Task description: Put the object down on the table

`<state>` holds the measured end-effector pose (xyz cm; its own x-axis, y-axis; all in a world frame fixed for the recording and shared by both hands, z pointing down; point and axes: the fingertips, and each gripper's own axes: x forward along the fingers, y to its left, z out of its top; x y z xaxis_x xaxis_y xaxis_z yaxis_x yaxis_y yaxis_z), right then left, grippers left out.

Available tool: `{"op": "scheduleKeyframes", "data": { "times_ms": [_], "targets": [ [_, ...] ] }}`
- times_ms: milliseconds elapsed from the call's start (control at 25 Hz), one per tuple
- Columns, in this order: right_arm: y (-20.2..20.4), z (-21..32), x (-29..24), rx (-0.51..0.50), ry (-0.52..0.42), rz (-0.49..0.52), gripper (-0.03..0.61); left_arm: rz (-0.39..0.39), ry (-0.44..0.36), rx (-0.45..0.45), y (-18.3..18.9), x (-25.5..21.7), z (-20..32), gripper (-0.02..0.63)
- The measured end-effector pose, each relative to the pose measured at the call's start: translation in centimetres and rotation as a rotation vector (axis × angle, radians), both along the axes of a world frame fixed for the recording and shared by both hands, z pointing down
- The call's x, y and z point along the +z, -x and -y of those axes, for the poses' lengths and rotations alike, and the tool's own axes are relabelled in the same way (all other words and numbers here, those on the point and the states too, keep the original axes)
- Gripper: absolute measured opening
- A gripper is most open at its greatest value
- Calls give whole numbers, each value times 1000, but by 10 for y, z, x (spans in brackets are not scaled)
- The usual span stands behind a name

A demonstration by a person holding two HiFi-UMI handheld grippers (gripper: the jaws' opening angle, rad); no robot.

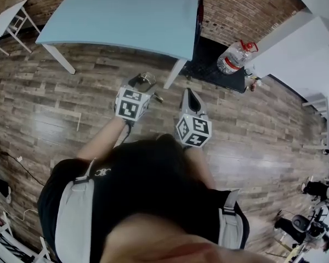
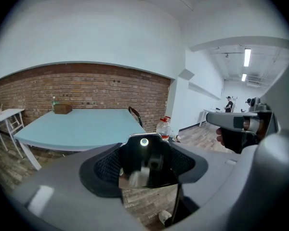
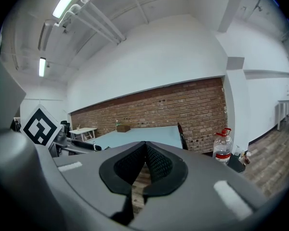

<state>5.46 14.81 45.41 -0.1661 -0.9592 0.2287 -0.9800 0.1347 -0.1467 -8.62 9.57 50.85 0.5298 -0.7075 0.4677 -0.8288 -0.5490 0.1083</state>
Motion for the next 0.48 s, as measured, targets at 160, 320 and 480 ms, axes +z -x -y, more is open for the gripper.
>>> {"op": "scheduleKeyframes", "data": {
  "times_ms": [160, 320, 480],
  "targets": [
    [3, 7, 4, -6, 3, 4, 14, 12, 8, -1, 3, 7, 3, 293],
    [12, 22, 9, -40, 8, 16, 14, 18, 16, -16, 10, 9, 14, 293],
    [11, 46, 13, -55, 2, 28, 14, 23, 20, -25, 9, 14, 37, 292]
  ]
}}
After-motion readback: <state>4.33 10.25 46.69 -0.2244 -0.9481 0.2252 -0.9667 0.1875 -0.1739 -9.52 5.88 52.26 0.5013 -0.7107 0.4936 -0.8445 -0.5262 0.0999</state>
